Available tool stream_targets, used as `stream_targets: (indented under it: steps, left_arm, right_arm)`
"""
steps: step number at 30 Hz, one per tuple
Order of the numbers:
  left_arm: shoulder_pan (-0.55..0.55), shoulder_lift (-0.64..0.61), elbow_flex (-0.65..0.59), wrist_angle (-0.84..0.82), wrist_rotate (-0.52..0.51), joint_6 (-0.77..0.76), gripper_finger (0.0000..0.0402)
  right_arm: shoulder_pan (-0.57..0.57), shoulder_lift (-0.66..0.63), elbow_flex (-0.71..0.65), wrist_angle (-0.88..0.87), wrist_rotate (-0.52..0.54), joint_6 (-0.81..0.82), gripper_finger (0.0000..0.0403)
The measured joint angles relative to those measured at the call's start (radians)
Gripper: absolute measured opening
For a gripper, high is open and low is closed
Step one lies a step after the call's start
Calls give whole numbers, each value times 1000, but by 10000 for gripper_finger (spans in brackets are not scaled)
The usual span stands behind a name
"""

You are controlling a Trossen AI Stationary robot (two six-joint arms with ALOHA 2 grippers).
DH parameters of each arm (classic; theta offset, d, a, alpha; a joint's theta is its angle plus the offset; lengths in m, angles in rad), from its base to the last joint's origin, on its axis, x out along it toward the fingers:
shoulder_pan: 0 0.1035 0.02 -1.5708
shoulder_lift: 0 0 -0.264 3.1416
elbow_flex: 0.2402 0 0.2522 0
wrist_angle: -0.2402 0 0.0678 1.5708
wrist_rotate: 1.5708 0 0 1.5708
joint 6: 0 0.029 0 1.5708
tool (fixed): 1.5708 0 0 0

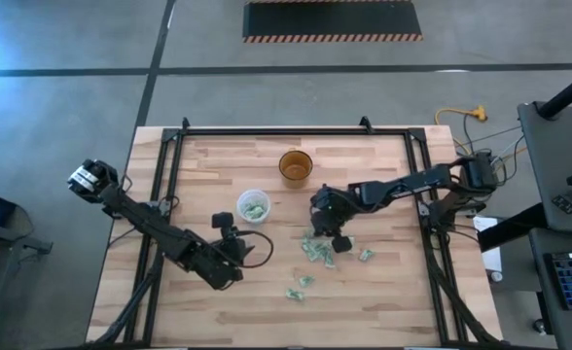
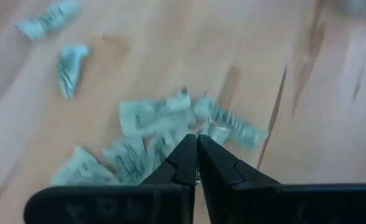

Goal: Pick and place Stevia / Truvia into bins
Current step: Put the stevia packet into the transparent bin

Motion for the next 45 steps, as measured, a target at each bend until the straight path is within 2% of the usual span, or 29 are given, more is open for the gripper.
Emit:
stream_targets:
  steps: [3, 6, 9, 12, 15, 20, 30, 40, 45]
  left_arm:
    - [-7, 0, 0, -2, 49, -2, 169]
    - [-11, 0, 0, -1, 184, -9, 169]
    - [-13, 5, -3, 10, 363, -31, 169]
    - [-19, 19, -17, 18, 464, -85, 169]
    - [-24, 34, -28, 24, 474, -109, 169]
    - [-28, 35, -34, 17, 505, -114, 169]
    - [-40, 30, -34, 18, 506, -115, 169]
    - [-46, 29, -34, 24, 506, -114, 169]
    - [-46, 29, -34, 32, 503, -113, 169]
  right_arm:
    - [10, -30, 21, 0, 0, -28, 8]
    - [24, -51, 44, 30, 2, -79, 8]
    - [36, -52, 53, 176, 43, -142, 8]
    - [34, -11, 51, 376, 94, -193, 8]
    - [26, 57, 49, 566, 155, -237, 8]
    - [-3, 186, 97, 756, 162, -261, 8]
    - [-54, 407, 333, 714, 156, -219, 8]
    - [-86, 411, 414, 532, 157, -137, 10]
    - [-96, 406, 415, 473, 154, -141, 45]
